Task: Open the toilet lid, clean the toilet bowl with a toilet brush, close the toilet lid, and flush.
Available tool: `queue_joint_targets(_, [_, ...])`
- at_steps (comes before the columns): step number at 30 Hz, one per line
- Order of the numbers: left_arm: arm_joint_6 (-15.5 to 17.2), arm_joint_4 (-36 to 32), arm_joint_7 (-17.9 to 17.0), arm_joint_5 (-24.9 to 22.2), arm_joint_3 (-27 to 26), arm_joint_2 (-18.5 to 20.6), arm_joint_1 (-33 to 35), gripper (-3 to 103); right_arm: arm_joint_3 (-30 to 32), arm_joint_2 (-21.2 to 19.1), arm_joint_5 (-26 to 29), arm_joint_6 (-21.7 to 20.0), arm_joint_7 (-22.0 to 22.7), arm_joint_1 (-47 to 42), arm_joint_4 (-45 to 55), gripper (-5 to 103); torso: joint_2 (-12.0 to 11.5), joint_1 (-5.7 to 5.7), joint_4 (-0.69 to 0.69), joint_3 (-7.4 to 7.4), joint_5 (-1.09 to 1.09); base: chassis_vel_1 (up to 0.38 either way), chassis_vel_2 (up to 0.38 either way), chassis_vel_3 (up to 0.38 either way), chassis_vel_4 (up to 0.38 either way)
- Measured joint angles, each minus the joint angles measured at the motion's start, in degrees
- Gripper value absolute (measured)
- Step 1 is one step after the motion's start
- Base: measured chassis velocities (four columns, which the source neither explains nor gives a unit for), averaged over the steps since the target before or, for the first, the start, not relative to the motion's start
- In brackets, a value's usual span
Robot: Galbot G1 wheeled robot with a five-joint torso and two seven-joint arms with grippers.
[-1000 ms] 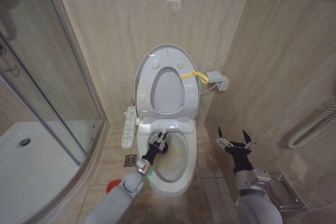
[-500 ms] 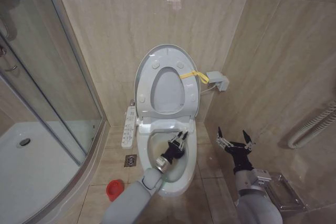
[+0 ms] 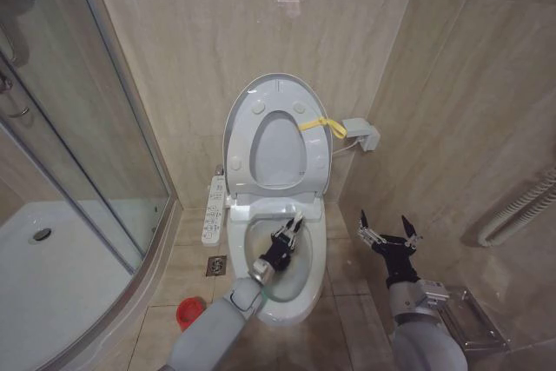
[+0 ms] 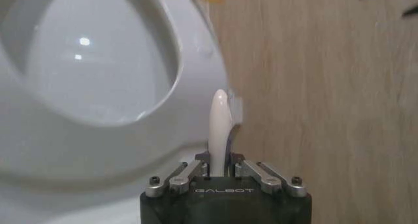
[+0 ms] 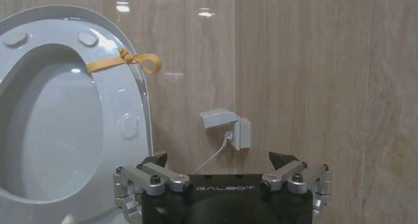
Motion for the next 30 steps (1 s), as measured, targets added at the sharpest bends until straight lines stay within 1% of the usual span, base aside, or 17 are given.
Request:
queue_joint_targets(1, [0.2,-1.1,0.0,0.0,0.2,-0.2,0.3,19,0.0,0.0,0.0,0.0,0.0,0.0,0.0,100,0.0,0.0,0.0,0.0,0.0,0.0,0.0,0.0,0.0])
queue_joint_targets(4, [0.2,-1.4,0.1,0.0,0.2,-0.7,0.9,19,0.0,0.0,0.0,0.0,0.0,0.0,0.0,100,0.0,0.0,0.0,0.0,0.0,0.0,0.0,0.0,0.0])
queue_joint_targets(7, [-1.2,2.4,0.4,0.8,-0.7,-1.4,1.9,19,0.0,0.0,0.0,0.0,0.0,0.0,0.0,100,0.0,0.0,0.02,0.0,0.0,0.0,0.0,0.0,0.0])
queue_joint_targets(8, [-1.2,2.4,0.4,0.8,-0.7,-1.4,1.9,19,0.0,0.0,0.0,0.0,0.0,0.0,0.0,100,0.0,0.0,0.02,0.0,0.0,0.0,0.0,0.0,0.0])
queue_joint_targets(10, [-2.3,3.5,0.8,1.3,-1.2,-0.4,2.1,19,0.0,0.0,0.0,0.0,0.0,0.0,0.0,100,0.0,0.0,0.02,-0.01,-0.01,0.0,0.0,0.0,0.0])
queue_joint_targets(13, [-2.4,3.1,1.0,1.1,-2.0,0.9,2.2,19,0.0,0.0,0.0,0.0,0.0,0.0,0.0,100,0.0,0.0,0.04,-0.01,0.02,0.0,0.0,0.0,0.0])
queue_joint_targets(16, [-2.1,2.5,0.8,0.8,-3.4,1.6,2.1,19,0.0,0.0,0.0,0.0,0.0,0.0,0.0,100,0.0,0.0,0.01,0.0,-0.01,0.0,0.0,0.0,0.0])
queue_joint_targets(19, [-1.4,-0.4,-0.2,1.0,-5.1,2.4,2.9,19,0.0,0.0,0.0,0.0,0.0,0.0,0.0,100,0.0,0.0,0.01,0.0,-0.01,0.0,0.0,0.0,0.0])
queue_joint_targets(20, [-1.4,-0.4,-0.2,1.0,-5.1,2.4,2.9,19,0.0,0.0,0.0,0.0,0.0,0.0,0.0,100,0.0,0.0,0.01,0.0,-0.01,0.0,0.0,0.0,0.0])
queue_joint_targets(23, [0.0,-6.7,-1.6,2.1,-7.2,3.7,5.0,19,0.0,0.0,0.0,0.0,0.0,0.0,0.0,100,0.0,0.0,0.01,0.0,-0.01,0.0,0.0,0.0,0.0])
queue_joint_targets(24, [0.0,-6.7,-1.6,2.1,-7.2,3.7,5.0,19,0.0,0.0,0.0,0.0,0.0,0.0,0.0,100,0.0,0.0,0.01,0.0,-0.01,0.0,0.0,0.0,0.0])
queue_joint_targets(26, [0.6,-10.4,-2.8,4.4,-8.9,4.5,6.6,19,0.0,0.0,0.0,0.0,0.0,0.0,0.0,100,0.0,0.0,0.01,-0.01,-0.01,0.0,0.0,0.0,0.0])
queue_joint_targets(27, [0.6,-10.4,-2.8,4.4,-8.9,4.5,6.6,19,0.0,0.0,0.0,0.0,0.0,0.0,0.0,100,0.0,0.0,0.01,-0.01,-0.01,0.0,0.0,0.0,0.0])
queue_joint_targets(28, [0.9,-12.3,-3.6,5.7,-9.8,5.0,7.5,19,0.0,0.0,0.0,0.0,0.0,0.0,0.0,100,0.0,0.0,0.01,-0.01,-0.01,0.0,0.0,0.0,0.0])
queue_joint_targets(30, [1.5,-14.9,-4.5,6.7,-10.6,6.1,8.8,19,0.0,0.0,0.0,0.0,0.0,0.0,0.0,100,0.0,0.0,0.02,-0.01,-0.01,0.0,0.0,0.0,0.0])
